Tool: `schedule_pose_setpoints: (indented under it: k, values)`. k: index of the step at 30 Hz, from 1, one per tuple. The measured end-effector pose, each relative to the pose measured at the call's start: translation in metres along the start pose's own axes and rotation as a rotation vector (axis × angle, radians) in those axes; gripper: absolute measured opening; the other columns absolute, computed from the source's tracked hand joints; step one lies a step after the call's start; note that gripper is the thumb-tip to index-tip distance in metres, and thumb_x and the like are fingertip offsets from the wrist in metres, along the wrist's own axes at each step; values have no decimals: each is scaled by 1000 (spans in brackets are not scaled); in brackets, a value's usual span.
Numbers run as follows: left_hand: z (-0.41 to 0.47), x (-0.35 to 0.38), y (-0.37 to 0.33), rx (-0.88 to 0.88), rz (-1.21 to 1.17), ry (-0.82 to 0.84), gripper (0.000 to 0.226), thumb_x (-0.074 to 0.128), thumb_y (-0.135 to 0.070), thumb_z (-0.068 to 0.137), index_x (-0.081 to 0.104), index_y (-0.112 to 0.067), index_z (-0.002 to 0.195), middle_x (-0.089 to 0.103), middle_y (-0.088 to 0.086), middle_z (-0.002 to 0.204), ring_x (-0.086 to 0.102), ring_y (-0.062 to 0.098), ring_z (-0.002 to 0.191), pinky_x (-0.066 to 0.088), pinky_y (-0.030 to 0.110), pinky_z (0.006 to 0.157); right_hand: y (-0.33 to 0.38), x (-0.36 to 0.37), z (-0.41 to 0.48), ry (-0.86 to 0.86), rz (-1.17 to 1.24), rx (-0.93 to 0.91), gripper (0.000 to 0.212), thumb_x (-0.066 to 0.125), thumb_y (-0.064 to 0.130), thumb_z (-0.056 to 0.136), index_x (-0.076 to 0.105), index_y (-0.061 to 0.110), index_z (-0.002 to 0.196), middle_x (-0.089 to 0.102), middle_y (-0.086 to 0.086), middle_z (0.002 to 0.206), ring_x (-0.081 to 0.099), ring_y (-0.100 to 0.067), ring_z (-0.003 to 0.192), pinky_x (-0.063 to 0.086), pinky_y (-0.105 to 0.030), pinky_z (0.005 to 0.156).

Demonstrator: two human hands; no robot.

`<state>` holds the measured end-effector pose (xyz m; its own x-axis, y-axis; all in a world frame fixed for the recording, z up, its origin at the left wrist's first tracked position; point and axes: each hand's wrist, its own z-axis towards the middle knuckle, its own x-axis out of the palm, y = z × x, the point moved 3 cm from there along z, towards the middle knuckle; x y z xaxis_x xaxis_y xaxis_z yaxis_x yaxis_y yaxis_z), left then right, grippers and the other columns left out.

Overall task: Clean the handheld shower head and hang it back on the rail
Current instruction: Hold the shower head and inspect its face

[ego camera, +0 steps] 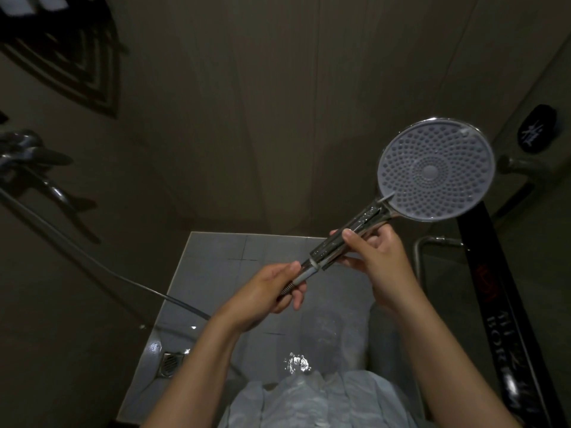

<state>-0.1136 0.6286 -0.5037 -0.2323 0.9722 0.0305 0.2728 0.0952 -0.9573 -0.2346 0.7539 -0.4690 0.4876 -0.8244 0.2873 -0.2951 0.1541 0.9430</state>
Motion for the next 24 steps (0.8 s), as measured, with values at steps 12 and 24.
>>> schedule_pose_setpoints:
  k: [12, 24]
  values:
    - [0, -2, 5, -20, -126, -87, 27, 58, 1, 87, 38, -14, 76, 45, -8, 45, 27, 3, 34, 16, 13, 35, 1, 3, -1, 2, 2, -6, 13, 55, 2, 90, 47, 12, 94, 70, -10, 92, 72, -12, 75, 59, -27, 62]
    - [-3, -1, 3, 61, -63, 22, 25, 52, -27, 93, 48, -4, 83, 60, 4, 59, 30, 4, 33, 22, 13, 36, -1, 2, 1, -7, -12, -11, 14, 56, 2, 90, 48, 14, 91, 70, -12, 93, 71, -12, 76, 59, -28, 62]
